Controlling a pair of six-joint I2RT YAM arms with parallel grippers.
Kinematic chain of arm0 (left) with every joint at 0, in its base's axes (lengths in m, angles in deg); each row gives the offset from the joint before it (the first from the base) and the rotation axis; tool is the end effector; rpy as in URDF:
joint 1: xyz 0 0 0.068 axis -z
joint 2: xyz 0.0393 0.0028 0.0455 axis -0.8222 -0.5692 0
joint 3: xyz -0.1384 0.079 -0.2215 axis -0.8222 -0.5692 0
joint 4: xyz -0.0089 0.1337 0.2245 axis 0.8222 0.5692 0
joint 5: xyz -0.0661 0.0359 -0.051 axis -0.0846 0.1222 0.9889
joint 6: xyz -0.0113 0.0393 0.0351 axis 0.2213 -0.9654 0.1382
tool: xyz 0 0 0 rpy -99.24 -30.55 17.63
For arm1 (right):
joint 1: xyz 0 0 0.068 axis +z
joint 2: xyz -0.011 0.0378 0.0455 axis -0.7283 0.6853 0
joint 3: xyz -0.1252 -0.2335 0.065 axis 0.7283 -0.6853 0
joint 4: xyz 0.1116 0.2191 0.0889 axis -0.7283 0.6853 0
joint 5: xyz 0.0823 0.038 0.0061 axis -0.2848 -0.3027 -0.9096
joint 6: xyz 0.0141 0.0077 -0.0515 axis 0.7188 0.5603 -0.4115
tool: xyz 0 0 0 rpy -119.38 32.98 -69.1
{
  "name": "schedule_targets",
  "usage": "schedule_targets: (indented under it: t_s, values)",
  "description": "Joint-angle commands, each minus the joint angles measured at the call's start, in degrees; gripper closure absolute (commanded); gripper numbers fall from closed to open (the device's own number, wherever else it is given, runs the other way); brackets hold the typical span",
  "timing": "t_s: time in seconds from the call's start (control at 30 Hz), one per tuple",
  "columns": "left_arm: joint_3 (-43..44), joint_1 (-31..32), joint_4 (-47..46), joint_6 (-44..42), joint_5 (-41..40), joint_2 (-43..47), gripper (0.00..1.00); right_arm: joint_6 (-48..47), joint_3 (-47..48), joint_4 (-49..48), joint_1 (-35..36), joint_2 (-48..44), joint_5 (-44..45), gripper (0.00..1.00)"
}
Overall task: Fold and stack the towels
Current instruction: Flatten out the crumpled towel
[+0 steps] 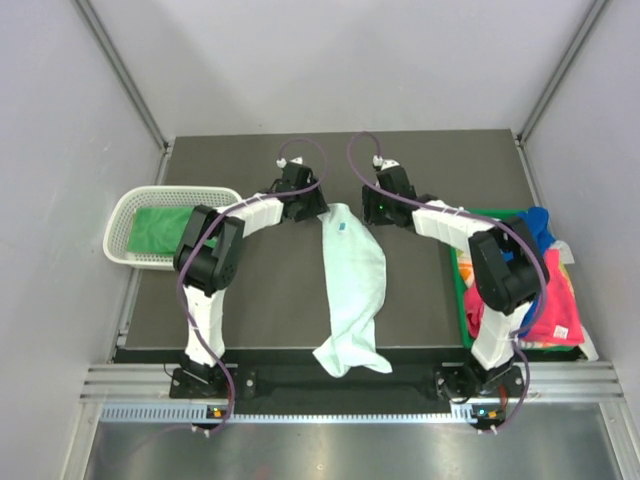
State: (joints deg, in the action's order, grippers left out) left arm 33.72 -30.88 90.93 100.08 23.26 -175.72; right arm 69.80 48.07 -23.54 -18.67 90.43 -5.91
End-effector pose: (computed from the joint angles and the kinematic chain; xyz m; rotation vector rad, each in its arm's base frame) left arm 0.4129 -0.1887 0.1624 -0.2665 2.4023 -0.5556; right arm 0.3543 0.1875 0.2003 -0.1448 2.3535 0.3753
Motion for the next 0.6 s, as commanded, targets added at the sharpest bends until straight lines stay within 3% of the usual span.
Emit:
schedule_targets:
  t_s: [0.0,0.3,0.33,0.47,0.57]
  values:
    - [1.25,0.01,-0.99,-0.27,-1.17,-1.63,0.50,0.36,3.56,-2.71,-1.00,1.75,-0.88,0.52]
    - [0.81,0.27,0.06,-0.01,-1.17,-3.65,0.70,2.82,2.16,-4.38,-1.18,6.23,-1.14,0.58]
    - [0.63,0.19,-0.11,-0.10,-1.17,-3.65,0.79,2.91,1.98,-4.30,-1.35,6.41,-1.14,0.58]
    - [0.63,0.27,0.77,-1.50,-4.94,-2.69,0.97,3.08,1.28,-4.65,-1.62,5.97,-0.79,0.61]
    - [1.60,0.19,1.91,-2.90,-7.58,-1.63,1.00,3.17,0.49,-5.00,-1.80,5.09,-0.79,0.63]
